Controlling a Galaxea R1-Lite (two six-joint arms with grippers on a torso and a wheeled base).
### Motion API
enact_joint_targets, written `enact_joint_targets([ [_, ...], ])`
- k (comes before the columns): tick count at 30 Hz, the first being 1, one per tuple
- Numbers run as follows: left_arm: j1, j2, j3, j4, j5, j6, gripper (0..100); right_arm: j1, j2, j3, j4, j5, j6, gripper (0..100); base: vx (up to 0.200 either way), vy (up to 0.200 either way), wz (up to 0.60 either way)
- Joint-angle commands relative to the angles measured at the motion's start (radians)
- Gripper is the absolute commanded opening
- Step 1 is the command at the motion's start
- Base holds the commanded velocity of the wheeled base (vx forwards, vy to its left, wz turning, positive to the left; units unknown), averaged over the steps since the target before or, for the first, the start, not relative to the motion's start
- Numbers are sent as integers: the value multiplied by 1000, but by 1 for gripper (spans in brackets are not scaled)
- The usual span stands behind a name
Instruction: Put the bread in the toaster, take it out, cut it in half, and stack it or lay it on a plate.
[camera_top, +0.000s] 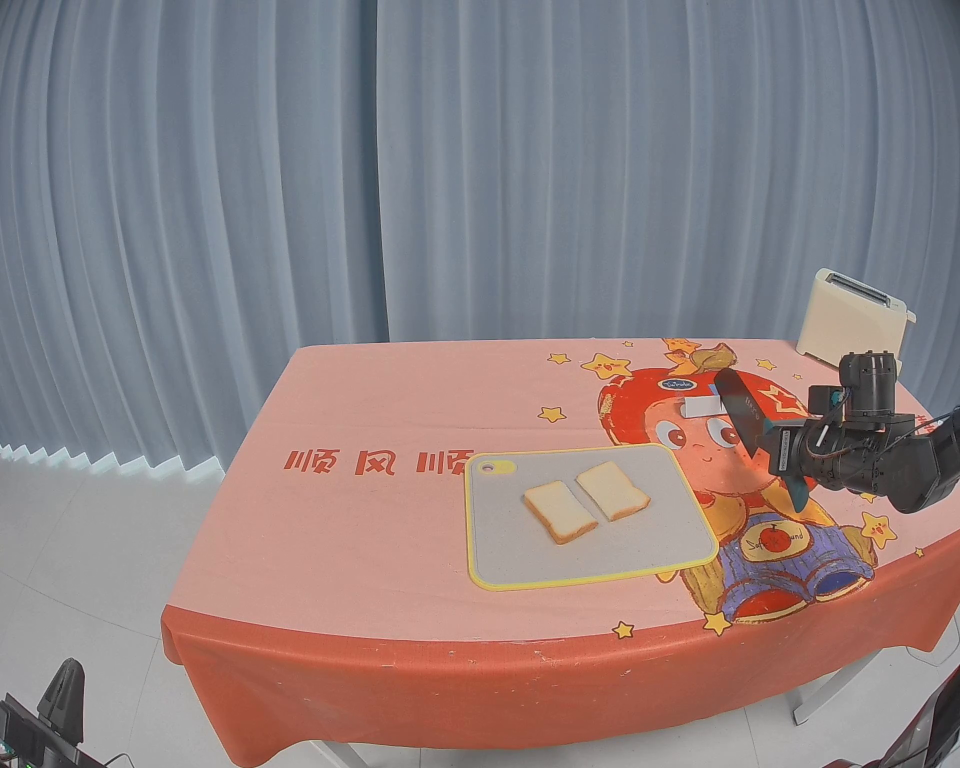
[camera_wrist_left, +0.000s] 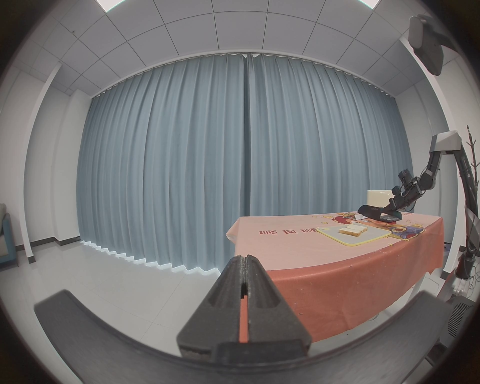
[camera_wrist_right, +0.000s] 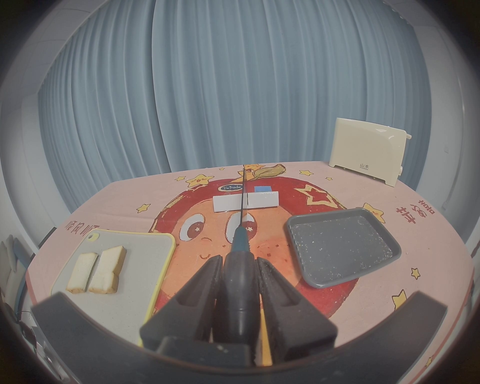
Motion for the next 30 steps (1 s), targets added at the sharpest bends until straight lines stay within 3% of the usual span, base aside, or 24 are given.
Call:
enact_joint_targets([
  [1,0,-4,18,0,0,0,0,2,15,-1,0,0,0,0,0,0,0],
  [25,0,-4,18,0,0,0,0,2,28,-4,-2,-2,-3,0,0,0,0],
  [26,0,-4,18,0,0,0,0,2,28,-4,-2,0,-3,100,0,0,0],
  [30,0,-4,18,0,0,0,0,4,21,-4,-2,0,3,100,0,0,0],
])
